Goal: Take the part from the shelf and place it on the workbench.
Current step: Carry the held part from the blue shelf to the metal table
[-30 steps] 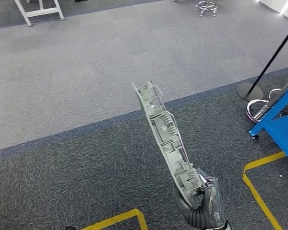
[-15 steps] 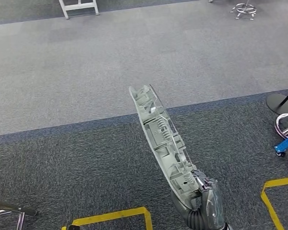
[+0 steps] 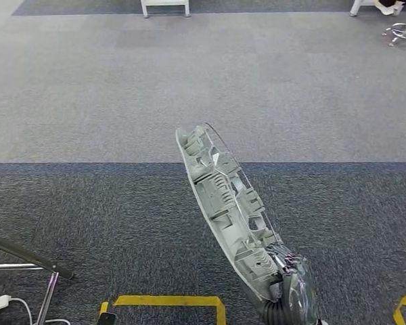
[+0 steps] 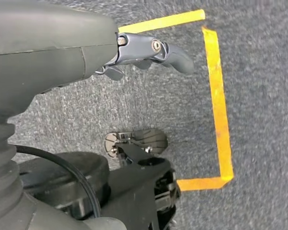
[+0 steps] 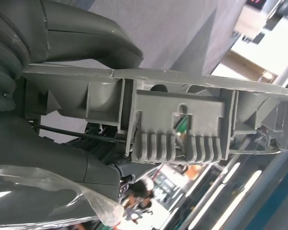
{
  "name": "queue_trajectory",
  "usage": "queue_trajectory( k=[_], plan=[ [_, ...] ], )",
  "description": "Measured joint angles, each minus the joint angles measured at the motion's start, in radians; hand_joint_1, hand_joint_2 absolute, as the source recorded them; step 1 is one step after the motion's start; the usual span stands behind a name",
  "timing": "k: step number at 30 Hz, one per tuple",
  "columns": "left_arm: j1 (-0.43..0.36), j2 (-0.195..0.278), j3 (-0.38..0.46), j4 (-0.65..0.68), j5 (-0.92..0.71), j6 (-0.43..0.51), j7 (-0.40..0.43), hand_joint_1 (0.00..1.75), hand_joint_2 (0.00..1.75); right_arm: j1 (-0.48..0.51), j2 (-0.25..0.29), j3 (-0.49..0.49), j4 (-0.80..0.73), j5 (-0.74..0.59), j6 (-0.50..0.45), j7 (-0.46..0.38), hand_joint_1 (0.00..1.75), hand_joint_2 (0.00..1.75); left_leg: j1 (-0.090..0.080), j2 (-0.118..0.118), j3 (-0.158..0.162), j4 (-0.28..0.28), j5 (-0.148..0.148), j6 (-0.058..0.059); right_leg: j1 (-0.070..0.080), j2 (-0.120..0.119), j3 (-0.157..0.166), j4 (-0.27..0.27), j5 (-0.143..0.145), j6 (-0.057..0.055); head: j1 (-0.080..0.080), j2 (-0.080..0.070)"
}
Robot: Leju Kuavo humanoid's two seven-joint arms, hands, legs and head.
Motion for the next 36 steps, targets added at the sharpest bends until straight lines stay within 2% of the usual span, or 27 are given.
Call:
queue_trajectory(
  k=[1, 3, 5, 7, 9, 11, 12, 13, 14, 16, 18, 20, 21, 22, 23, 24, 25, 26, 27, 28, 29, 30, 31, 32, 33, 35, 36],
  plan=[
    [-0.002, -0.001, 0.000, 0.000, 0.000, -0.001, 0.000, 0.00, 1.75, -0.003, -0.002, 0.004, 0.000, 0.005, 0.001, 0.002, 1.75, 1.75, 0.000, -0.012, -0.003, 0.006, -0.002, -0.004, -0.002, 0.021, 0.028, -0.057, 0.020, -0.001, 0.000, 0.000],
    [-0.004, -0.001, 0.000, 0.000, 0.000, -0.002, 0.000, 0.00, 1.75, -0.011, -0.006, 0.013, 0.000, 0.014, 0.004, 0.004, 1.75, 1.75, 0.002, -0.032, -0.013, 0.012, -0.002, -0.014, -0.003, 0.045, 0.051, -0.101, 0.022, -0.005, -0.001, 0.000],
    [-0.003, -0.001, -0.001, 0.000, 0.001, -0.002, 0.000, 0.00, 1.75, -0.020, -0.009, 0.021, 0.000, 0.018, 0.008, 0.007, 1.75, 1.75, 0.005, -0.043, -0.021, 0.015, 0.000, -0.025, -0.002, 0.026, 0.055, -0.108, 0.025, -0.012, -0.001, 0.000],
    [-0.004, -0.001, -0.002, 0.000, 0.001, -0.002, 0.000, 0.00, 1.75, -0.027, -0.011, 0.027, 0.000, 0.020, 0.011, 0.011, 1.75, 1.75, 0.003, -0.004, -0.039, 0.052, -0.023, -0.035, -0.004, 0.000, 0.062, -0.114, 0.027, -0.022, -0.006, 0.000],
    [-0.007, -0.002, -0.002, 0.000, 0.001, -0.002, 0.000, 0.00, 1.75, -0.032, -0.013, 0.034, 0.000, 0.021, 0.015, 0.014, 1.75, 1.75, 0.005, 0.051, -0.090, 0.160, -0.078, -0.045, -0.002, -0.028, 0.067, -0.117, 0.024, -0.029, -0.011, 0.000],
    [-0.009, -0.002, -0.002, 0.000, 0.001, -0.002, 0.000, 0.00, 1.75, -0.036, -0.014, 0.039, 0.000, 0.021, 0.018, 0.017, 1.75, 1.75, 0.011, 0.067, -0.150, 0.278, -0.119, -0.052, 0.001, -0.058, 0.071, -0.116, 0.019, -0.032, -0.011, 0.000],
    [-0.009, -0.002, -0.002, 0.000, 0.001, -0.002, 0.001, 0.00, 1.75, -0.039, -0.015, 0.040, 0.000, 0.021, 0.019, 0.018, 1.75, 1.75, 0.014, 0.069, -0.160, 0.295, -0.114, -0.054, 0.002, -0.072, 0.074, -0.116, 0.017, -0.032, -0.011, 0.000],
    [-0.008, -0.002, -0.002, 0.000, 0.001, -0.002, 0.002, 0.00, 1.75, -0.041, -0.016, 0.042, 0.000, 0.021, 0.020, 0.019, 1.75, 1.75, 0.015, 0.072, -0.152, 0.274, -0.090, -0.054, 0.002, -0.085, 0.078, -0.116, 0.013, -0.032, -0.011, 0.000],
    [-0.007, -0.002, -0.002, 0.000, 0.001, -0.002, 0.002, 0.00, 1.75, -0.043, -0.017, 0.043, 0.000, 0.022, 0.020, 0.020, 1.75, 1.75, 0.015, 0.080, -0.125, 0.217, -0.053, -0.052, 0.002, -0.098, 0.083, -0.116, 0.009, -0.030, -0.011, 0.000],
    [-0.009, -0.002, -0.002, 0.000, 0.001, -0.002, 0.003, 0.00, 1.75, -0.047, -0.018, 0.044, 0.000, 0.023, 0.020, 0.020, 1.75, 1.75, 0.007, 0.121, -0.060, 0.086, 0.002, -0.043, 0.004, -0.118, 0.092, -0.116, 0.000, -0.022, -0.011, 0.000],
    [-0.012, -0.002, -0.004, 0.000, 0.001, -0.001, 0.004, 0.00, 1.75, -0.051, -0.018, 0.045, 0.000, 0.026, 0.020, 0.020, 1.75, 1.75, -0.005, 0.149, -0.034, 0.027, 0.007, -0.031, 0.008, -0.138, 0.096, -0.115, -0.007, -0.011, -0.011, 0.000],
    [-0.012, -0.002, -0.006, 0.000, 0.001, -0.001, 0.005, 0.00, 1.75, -0.054, -0.019, 0.046, 0.000, 0.027, 0.020, 0.021, 1.75, 1.75, -0.007, 0.132, -0.034, 0.020, 0.004, -0.020, 0.009, -0.155, 0.102, -0.117, -0.013, -0.001, -0.011, 0.000],
    [-0.011, -0.001, -0.007, 0.000, 0.001, -0.001, 0.005, 0.00, 1.75, -0.057, -0.020, 0.047, 0.000, 0.027, 0.021, 0.021, 1.75, 1.75, -0.006, 0.121, -0.030, 0.014, 0.005, -0.015, 0.006, -0.147, 0.103, -0.114, -0.019, 0.004, -0.010, 0.000],
    [-0.012, -0.001, -0.008, 0.000, 0.001, -0.001, 0.005, 0.00, 1.75, -0.059, -0.021, 0.047, 0.000, 0.028, 0.021, 0.021, 1.75, 1.75, -0.003, 0.110, -0.027, 0.009, 0.007, -0.008, 0.004, -0.126, 0.096, -0.096, -0.033, 0.007, -0.009, 0.000],
    [-0.013, -0.001, -0.008, 0.000, 0.001, -0.001, 0.005, 0.00, 1.75, -0.061, -0.022, 0.048, 0.000, 0.028, 0.021, 0.021, 1.75, 1.75, 0.000, 0.099, -0.023, 0.004, 0.009, -0.002, 0.002, -0.096, 0.076, -0.055, -0.056, 0.009, -0.007, 0.000],
    [-0.016, -0.002, -0.010, 0.000, 0.001, -0.001, 0.005, 0.00, 1.75, -0.063, -0.024, 0.048, 0.000, 0.029, 0.021, 0.021, 1.75, 1.75, 0.001, 0.089, -0.022, 0.003, 0.008, 0.002, 0.001, -0.066, 0.042, 0.008, -0.085, 0.010, -0.005, 0.000],
    [-0.018, -0.002, -0.011, 0.000, 0.000, -0.001, 0.005, 0.00, 1.75, -0.063, -0.025, 0.048, 0.000, 0.029, 0.021, 0.021, 1.75, 1.75, 0.001, 0.077, -0.022, 0.004, 0.008, 0.005, 0.001, -0.047, 0.001, 0.083, -0.114, 0.011, -0.003, 0.000],
    [-0.019, -0.003, -0.013, 0.000, 0.000, -0.001, 0.005, 0.00, 1.75, -0.063, -0.026, 0.049, 0.000, 0.029, 0.021, 0.021, 1.75, 1.75, 0.001, 0.065, -0.021, 0.004, 0.007, 0.007, 0.001, -0.039, -0.037, 0.146, -0.130, 0.013, -0.002, 0.000],
    [-0.019, -0.003, -0.015, 0.000, -0.001, -0.001, 0.005, 0.00, 1.75, -0.064, -0.027, 0.049, 0.001, 0.029, 0.021, 0.021, 1.75, 1.75, 0.001, 0.051, -0.020, 0.005, 0.006, 0.008, 0.001, -0.036, -0.062, 0.178, -0.128, 0.014, -0.002, 0.000],
    [-0.019, -0.003, -0.017, 0.000, -0.001, -0.001, 0.005, 0.00, 1.75, -0.064, -0.027, 0.049, 0.002, 0.029, 0.022, 0.021, 1.75, 1.75, 0.002, 0.037, -0.018, 0.006, 0.005, 0.007, 0.001, -0.034, -0.067, 0.168, -0.104, 0.015, -0.002, 0.000],
    [-0.019, -0.003, -0.018, 0.000, -0.002, -0.001, 0.005, 0.00, 1.75, -0.065, -0.027, 0.049, 0.002, 0.029, 0.022, 0.021, 1.75, 1.75, 0.003, 0.022, -0.016, 0.007, 0.004, 0.005, 0.000, -0.030, -0.053, 0.120, -0.064, 0.014, -0.002, 0.000],
    [-0.019, -0.003, -0.020, 0.000, -0.002, -0.001, 0.005, 0.00, 1.75, -0.065, -0.027, 0.049, 0.003, 0.030, 0.022, 0.021, 1.75, 1.75, 0.004, 0.009, -0.015, 0.010, 0.002, 0.002, -0.002, -0.014, -0.026, 0.050, -0.021, 0.014, -0.002, 0.000],
    [-0.020, -0.003, -0.022, 0.000, -0.002, -0.001, 0.005, 0.00, 1.75, -0.066, -0.027, 0.049, 0.004, 0.030, 0.022, 0.021, 1.75, 1.75, 0.004, -0.005, -0.017, 0.015, -0.001, -0.002, -0.005, 0.008, 0.002, -0.018, 0.008, 0.013, -0.002, 0.000],
    [-0.021, -0.004, -0.023, -0.001, -0.002, -0.001, 0.006, 0.00, 1.75, -0.067, -0.027, 0.050, 0.004, 0.030, 0.022, 0.021, 1.75, 1.75, 0.004, -0.016, -0.021, 0.020, -0.002, -0.008, -0.007, 0.027, 0.024, -0.066, 0.024, 0.011, -0.002, 0.000],
    [-0.021, -0.004, -0.024, -0.001, -0.002, -0.001, 0.006, 0.00, 1.75, -0.068, -0.028, 0.050, 0.005, 0.030, 0.022, 0.020, 1.75, 1.75, 0.005, -0.027, -0.026, 0.023, -0.002, -0.013, -0.007, 0.041, 0.036, -0.091, 0.027, 0.008, -0.002, 0.000],
    [-0.018, -0.003, -0.025, -0.001, -0.002, -0.001, 0.006, 0.00, 1.75, -0.070, -0.028, 0.052, 0.006, 0.031, 0.023, 0.020, 1.75, 1.75, 0.009, -0.046, -0.034, 0.024, 0.002, -0.024, -0.005, 0.032, 0.042, -0.097, 0.025, -0.001, -0.002, 0.000],
    [-0.016, -0.002, -0.025, -0.001, -0.002, -0.001, 0.006, 0.00, 1.75, -0.070, -0.028, 0.052, 0.006, 0.031, 0.022, 0.020, 1.75, 1.75, 0.010, -0.042, -0.037, 0.027, 0.000, -0.029, -0.005, 0.021, 0.045, -0.100, 0.027, -0.007, -0.002, 0.000]
  ],
)
